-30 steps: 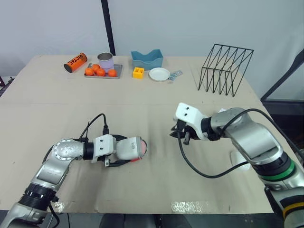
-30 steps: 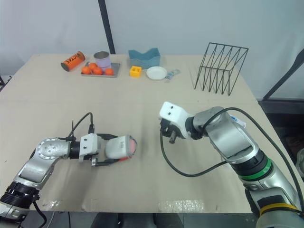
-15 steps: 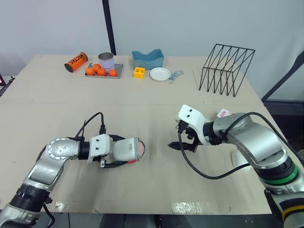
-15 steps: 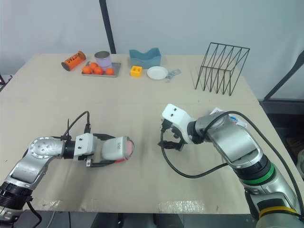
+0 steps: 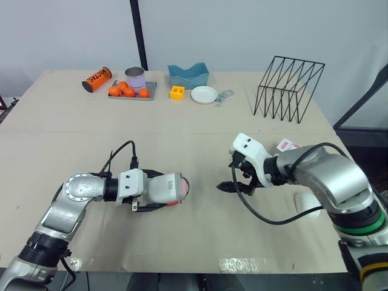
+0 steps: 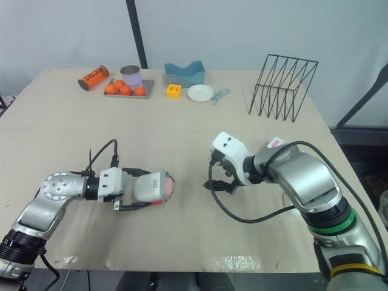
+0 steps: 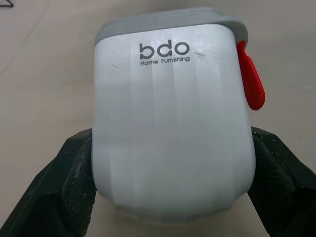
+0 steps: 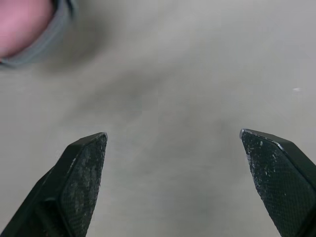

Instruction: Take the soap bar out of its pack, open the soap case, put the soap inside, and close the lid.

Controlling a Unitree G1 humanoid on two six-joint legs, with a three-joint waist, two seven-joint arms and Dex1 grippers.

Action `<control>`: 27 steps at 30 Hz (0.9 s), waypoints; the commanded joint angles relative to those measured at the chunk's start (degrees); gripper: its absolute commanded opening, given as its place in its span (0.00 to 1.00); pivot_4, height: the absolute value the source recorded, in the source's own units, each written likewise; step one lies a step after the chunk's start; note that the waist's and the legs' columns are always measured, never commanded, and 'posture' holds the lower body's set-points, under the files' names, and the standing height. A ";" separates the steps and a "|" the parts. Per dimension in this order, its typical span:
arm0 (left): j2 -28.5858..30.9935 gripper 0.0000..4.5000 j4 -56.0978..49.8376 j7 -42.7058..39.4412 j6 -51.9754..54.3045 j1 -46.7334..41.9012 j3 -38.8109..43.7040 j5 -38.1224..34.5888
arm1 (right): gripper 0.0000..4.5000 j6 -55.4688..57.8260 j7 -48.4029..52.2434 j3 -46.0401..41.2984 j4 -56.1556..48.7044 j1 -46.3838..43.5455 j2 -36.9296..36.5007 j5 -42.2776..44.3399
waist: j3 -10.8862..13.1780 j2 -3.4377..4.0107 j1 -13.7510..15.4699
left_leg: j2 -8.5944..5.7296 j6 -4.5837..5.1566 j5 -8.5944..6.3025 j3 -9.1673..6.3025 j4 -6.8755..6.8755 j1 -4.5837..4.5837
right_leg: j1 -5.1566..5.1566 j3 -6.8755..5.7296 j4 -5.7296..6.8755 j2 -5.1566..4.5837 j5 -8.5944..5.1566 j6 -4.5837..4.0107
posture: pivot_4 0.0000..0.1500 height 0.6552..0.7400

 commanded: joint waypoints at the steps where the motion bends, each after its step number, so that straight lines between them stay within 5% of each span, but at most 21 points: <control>1: -0.32 0.79 0.01 0.39 -2.23 -0.90 1.50 -0.89 | 0.99 6.70 0.96 -8.17 3.95 -1.70 2.70 7.13 | 0.00 0.01 0.03 | 0.00 0.00 0.00 -0.01 0.00 0.00 | 0.00 -0.01 0.00 0.00 0.00 0.00 | 1.00 1.00; 6: -0.89 0.79 -0.46 0.80 -2.23 -1.44 2.00 -1.79 | 0.99 7.86 -9.85 -16.23 22.48 -5.17 8.80 29.53 | 0.01 0.00 -0.04 | -0.01 0.00 0.00 0.04 0.01 0.03 | 0.02 0.02 0.02 0.00 0.02 -0.03 | 1.00 1.00; 12: -1.67 0.79 -2.60 2.00 -1.31 -1.76 2.53 -2.40 | 0.99 7.86 -30.26 -13.13 31.71 -4.09 10.29 47.01 | 0.02 0.00 -0.03 | -0.01 0.06 -0.03 0.05 0.00 -0.06 | -0.01 0.06 -0.03 0.00 -0.01 0.01 | 1.00 1.00; 23: -1.37 0.79 -4.26 2.35 0.02 -1.64 1.82 -2.64 | 0.99 -2.87 -63.48 -4.40 32.14 -0.34 13.15 82.84 | 0.04 0.04 -0.10 | 0.00 0.06 -0.03 0.08 0.01 -0.10 | -0.08 0.14 -0.01 0.05 -0.01 0.03 | 1.00 1.00; 27: -1.32 0.79 -3.73 2.13 -0.16 -1.95 1.63 -2.43 | 0.99 -6.65 -66.32 -3.43 30.19 0.14 14.05 85.49 | 0.04 0.04 -0.12 | 0.01 0.06 -0.03 0.08 0.01 -0.12 | -0.10 0.15 0.00 0.06 -0.01 0.03 | 1.00 1.00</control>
